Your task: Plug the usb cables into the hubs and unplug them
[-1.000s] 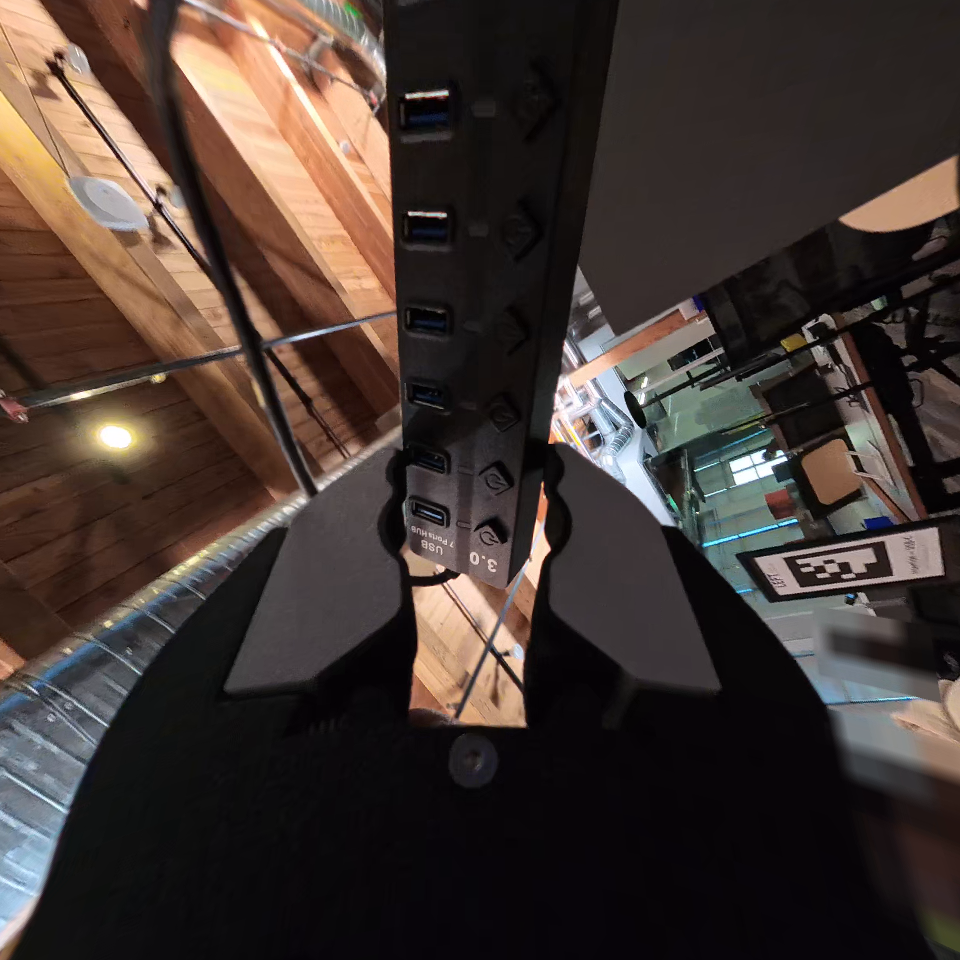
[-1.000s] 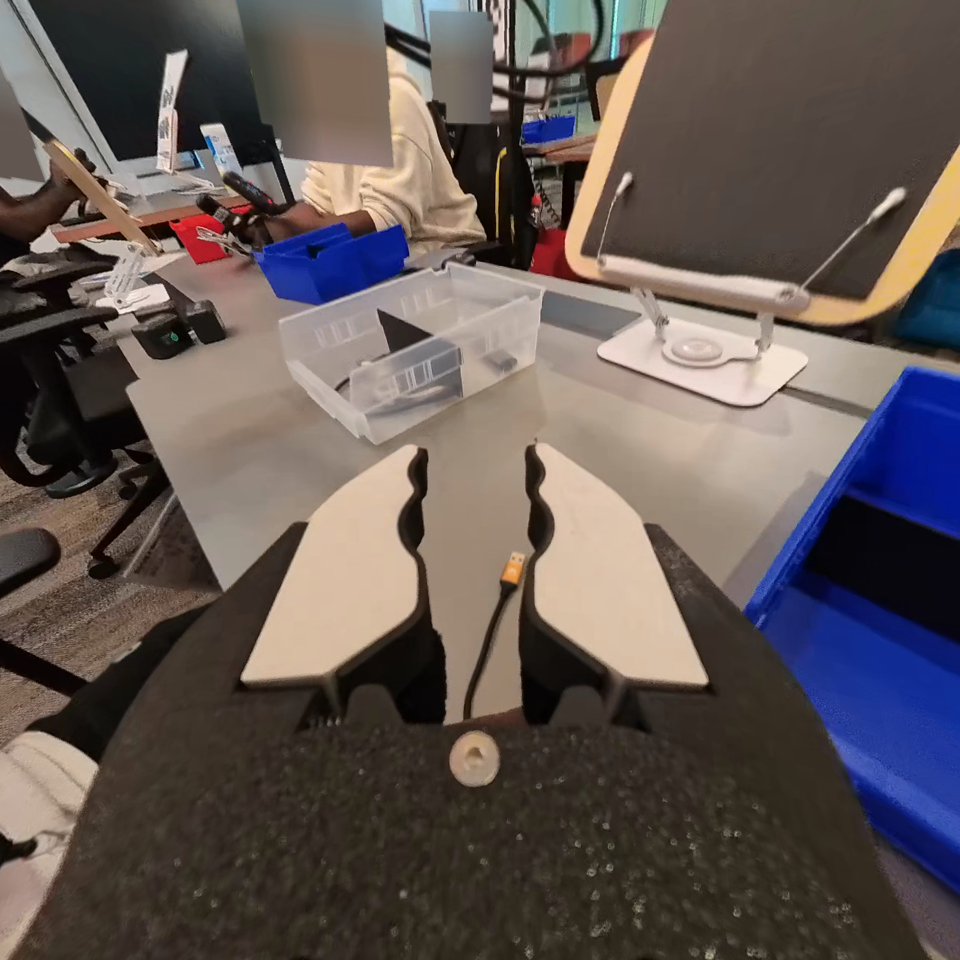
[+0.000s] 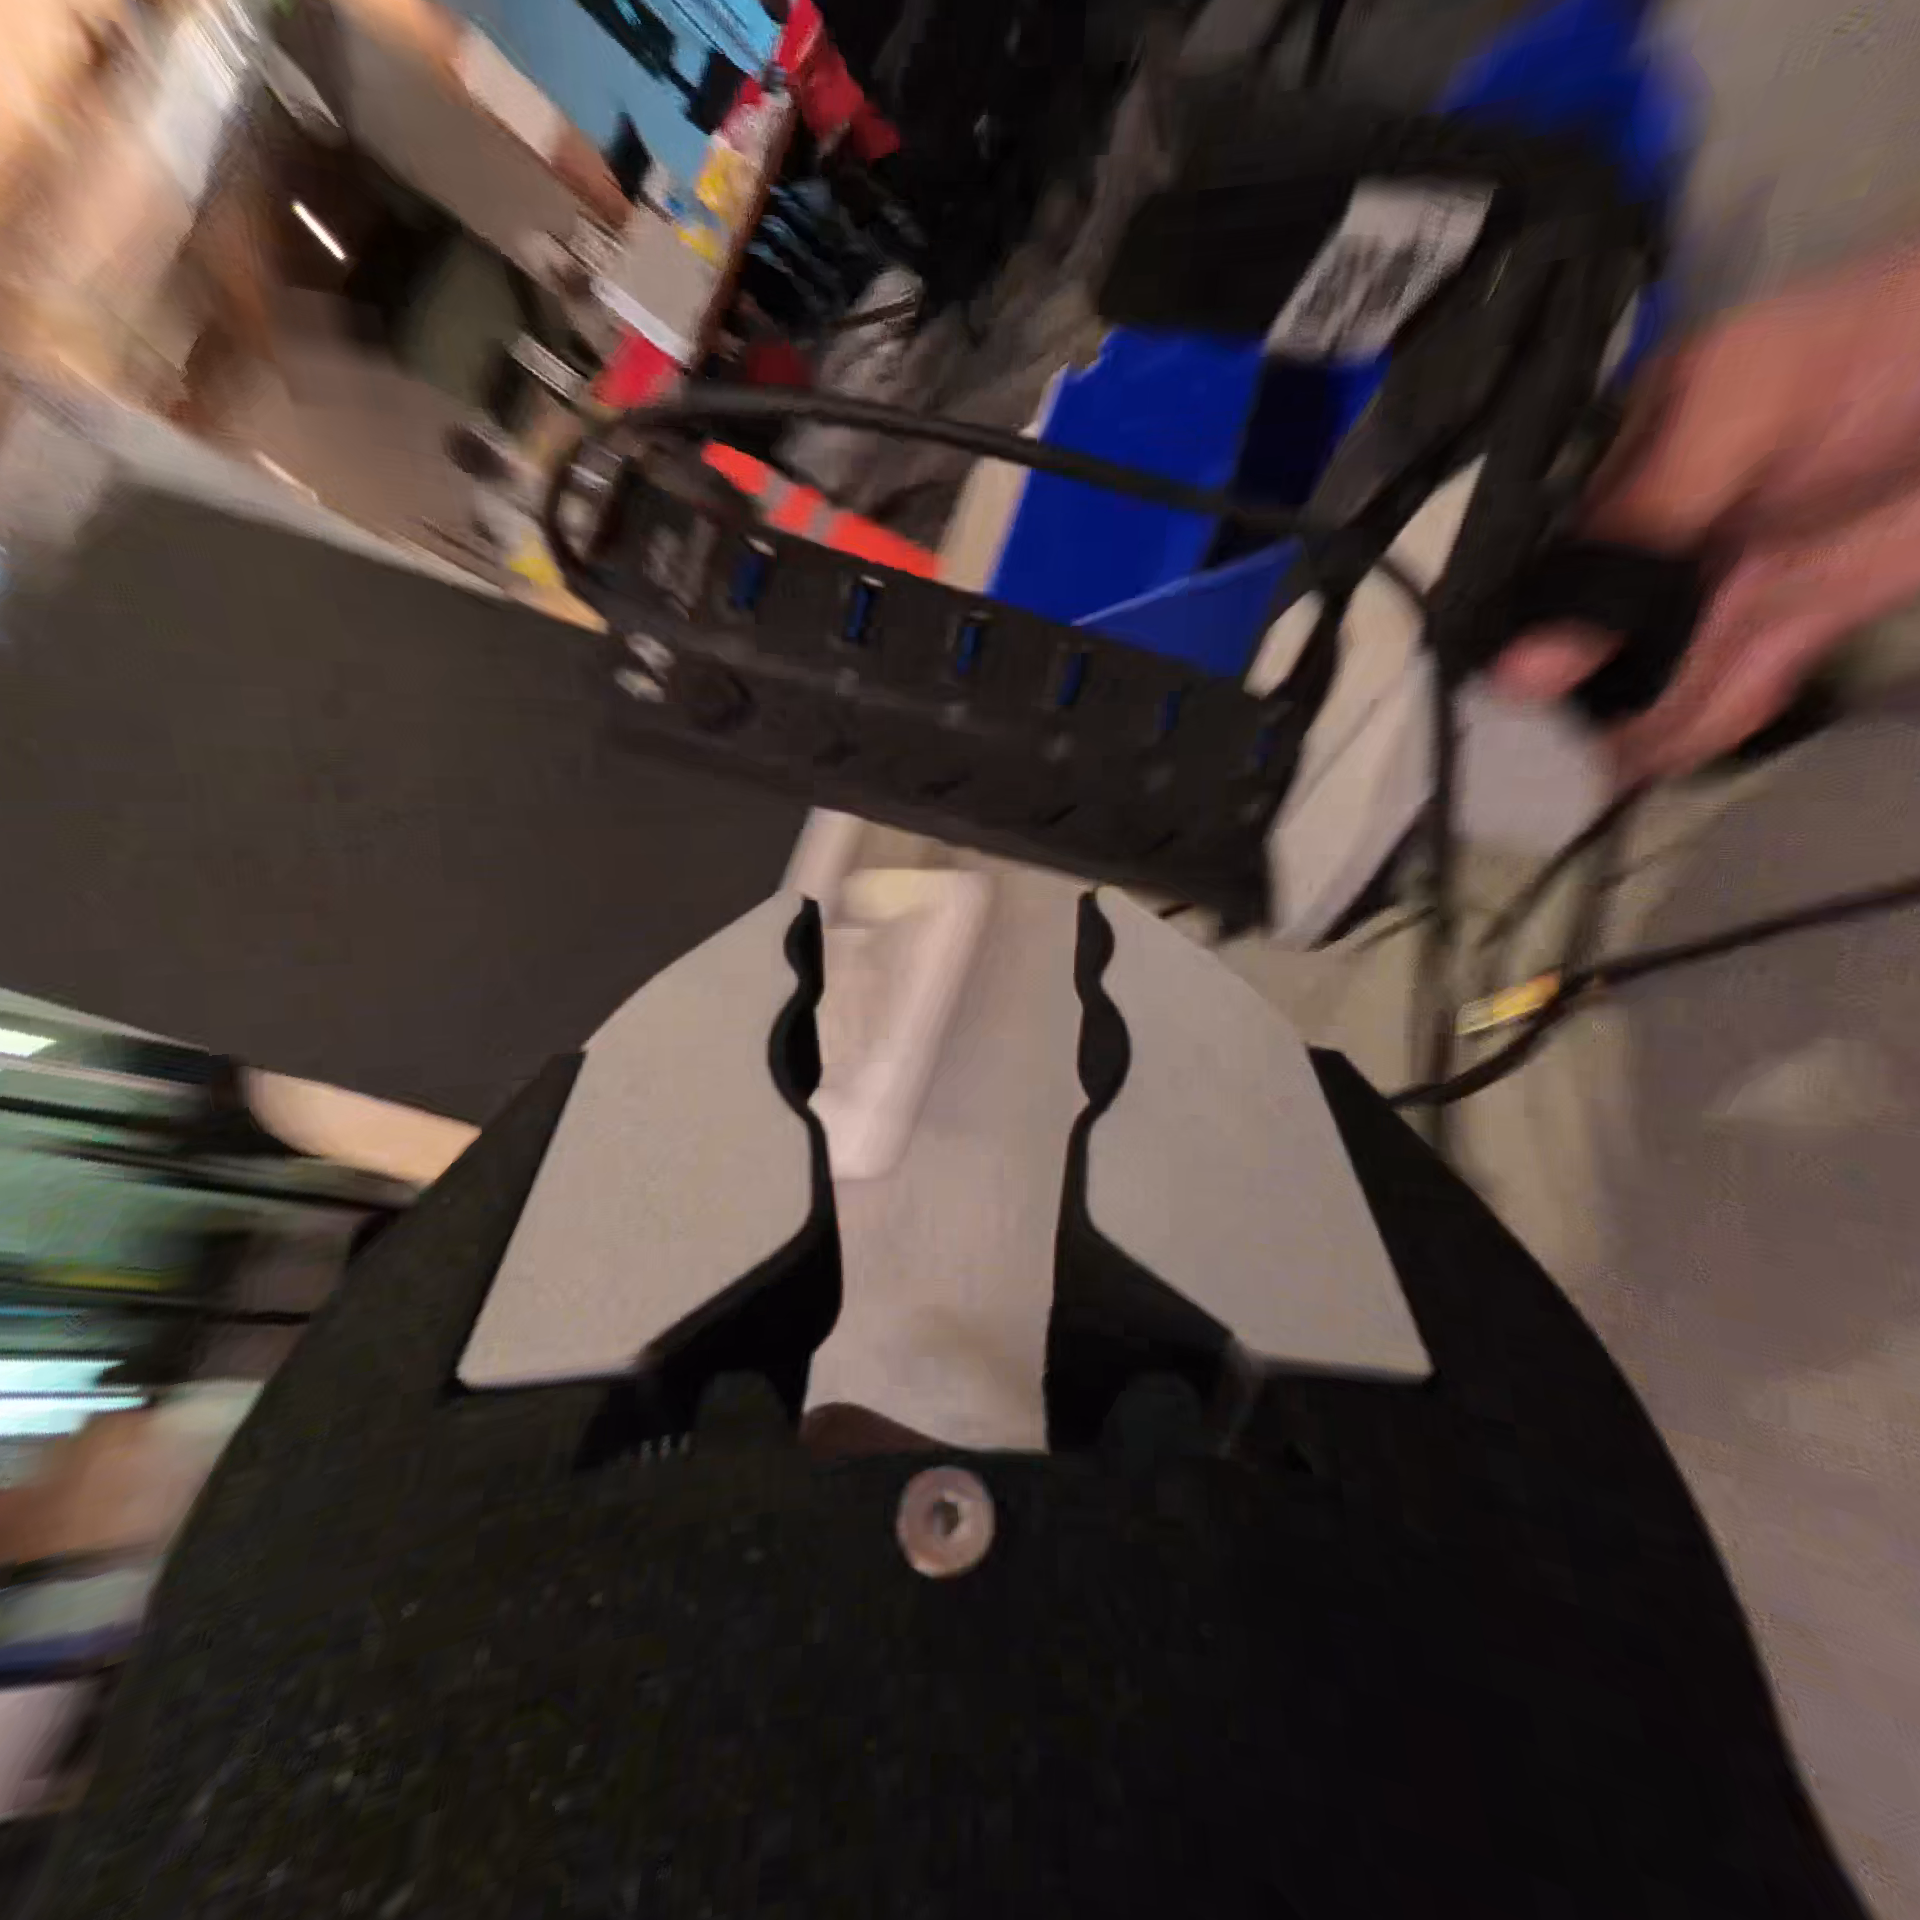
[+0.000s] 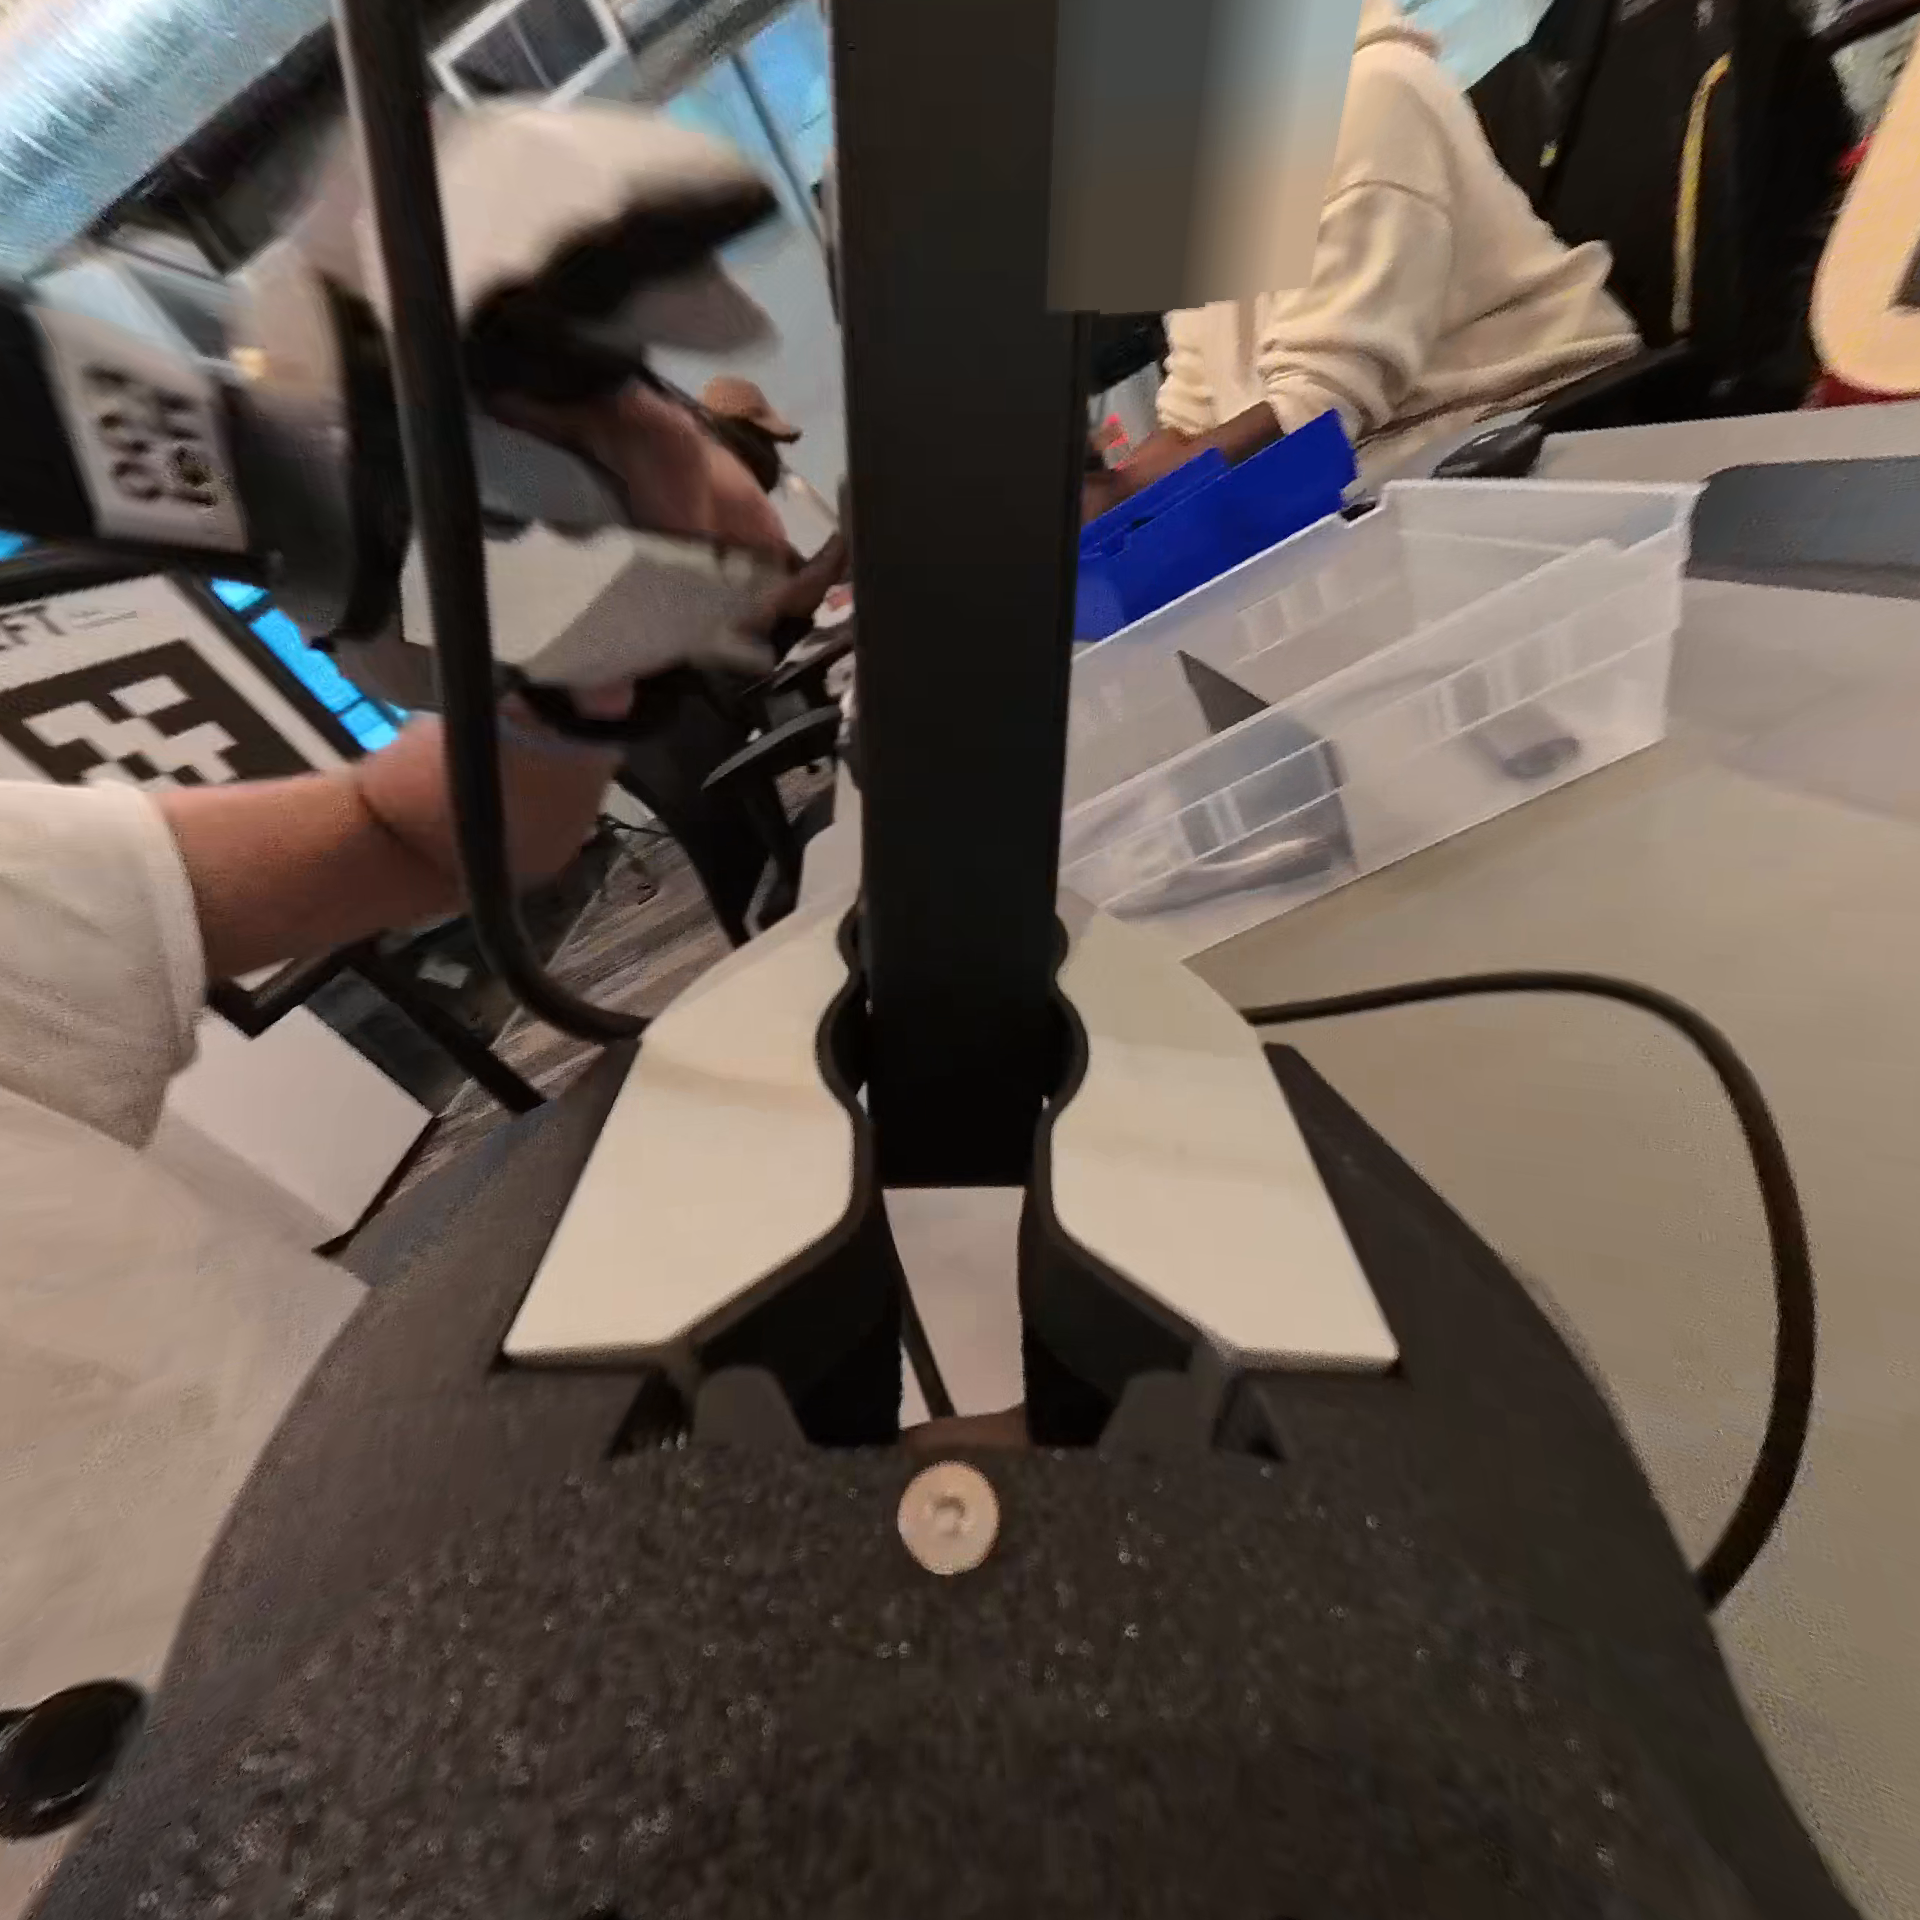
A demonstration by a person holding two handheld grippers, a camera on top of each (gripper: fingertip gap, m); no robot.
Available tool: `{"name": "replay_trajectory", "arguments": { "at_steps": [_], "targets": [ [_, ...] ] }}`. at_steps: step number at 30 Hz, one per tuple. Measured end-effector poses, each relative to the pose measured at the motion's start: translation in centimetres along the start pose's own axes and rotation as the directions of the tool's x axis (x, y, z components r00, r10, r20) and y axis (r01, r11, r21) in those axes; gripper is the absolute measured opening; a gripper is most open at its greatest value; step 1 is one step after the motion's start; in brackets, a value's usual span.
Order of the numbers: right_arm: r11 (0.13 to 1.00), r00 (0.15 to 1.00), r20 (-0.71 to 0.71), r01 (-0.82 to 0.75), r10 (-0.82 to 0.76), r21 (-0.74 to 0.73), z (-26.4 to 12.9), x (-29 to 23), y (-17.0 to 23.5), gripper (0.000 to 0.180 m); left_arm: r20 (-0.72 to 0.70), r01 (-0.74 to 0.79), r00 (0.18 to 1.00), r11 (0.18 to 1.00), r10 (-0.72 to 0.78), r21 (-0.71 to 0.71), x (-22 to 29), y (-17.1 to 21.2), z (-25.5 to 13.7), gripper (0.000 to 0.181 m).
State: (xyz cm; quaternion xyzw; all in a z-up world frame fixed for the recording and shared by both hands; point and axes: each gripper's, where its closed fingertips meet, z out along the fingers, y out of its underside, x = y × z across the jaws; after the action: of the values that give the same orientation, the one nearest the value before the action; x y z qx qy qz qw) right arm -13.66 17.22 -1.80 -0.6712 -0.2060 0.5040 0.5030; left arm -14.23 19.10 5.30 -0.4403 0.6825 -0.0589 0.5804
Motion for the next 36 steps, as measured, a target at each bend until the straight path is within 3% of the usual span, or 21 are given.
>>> {"name": "replay_trajectory", "arguments": {
  "at_steps": [2,4,6,8,14,19,25,30,34,36],
  "targets": [
    [1.0,0.999,0.038,0.0,0.001,-0.006,0.1,-0.6,0.4,0.027,-0.181,0.43,0.893,0.9,-0.412,0.071,2.3,-0.5,0.1,0.048],
    [1.0,0.995,0.095,-0.01,0.008,0.025,0.3,-1.5,0.5,0.027,-0.333,0.728,0.673,0.671,-0.66,0.141,2.7,-1.4,-0.3,0.048],
    [0.999,0.989,0.145,-0.017,0.011,0.042,0.4,-2.1,0.9,0.027,-0.424,0.88,0.467,0.453,-0.776,0.141,2.4,-1.1,-0.1,0.052],
    [0.999,0.985,0.172,-0.026,0.02,0.035,0.6,-2.4,1.4,0.027,-0.48,0.931,0.355,0.348,-0.802,0.108,2.8,-0.6,0.6,0.054],
    [0.999,0.981,0.193,-0.025,0.03,-0.03,1.6,-2.5,3.2,0.027,-0.499,0.939,0.342,0.309,-0.796,0.151,1.6,-0.1,1.0,0.041],
    [0.998,0.982,0.186,-0.013,0.024,-0.062,1.9,-2.4,4.2,0.027,-0.485,0.928,0.371,0.341,-0.792,0.152,0.8,-0.3,0.5,0.026],
    [0.996,0.985,0.158,-0.052,0.064,-0.079,2.2,-1.7,4.5,0.03,-0.469,0.94,0.338,0.322,-0.816,0.117,0.9,0.8,0.5,0.024],
    [0.991,0.988,-0.148,0.014,-0.034,-0.13,0.9,2.0,3.9,0.041,-0.325,0.897,0.442,0.401,-0.836,0.187,-0.7,3.0,-0.5,0.023],
    [0.974,0.855,-0.472,0.152,-0.214,-0.165,-3.9,3.8,1.0,0.039,-0.033,0.764,0.621,0.595,-0.783,0.249,-2.0,5.8,-2.7,0.023],
    [0.958,0.764,-0.582,0.179,-0.278,-0.224,-6.3,4.0,1.0,0.039,0.033,0.751,0.623,0.609,-0.782,0.254,-1.2,6.6,-3.7,0.024]
  ]
}}
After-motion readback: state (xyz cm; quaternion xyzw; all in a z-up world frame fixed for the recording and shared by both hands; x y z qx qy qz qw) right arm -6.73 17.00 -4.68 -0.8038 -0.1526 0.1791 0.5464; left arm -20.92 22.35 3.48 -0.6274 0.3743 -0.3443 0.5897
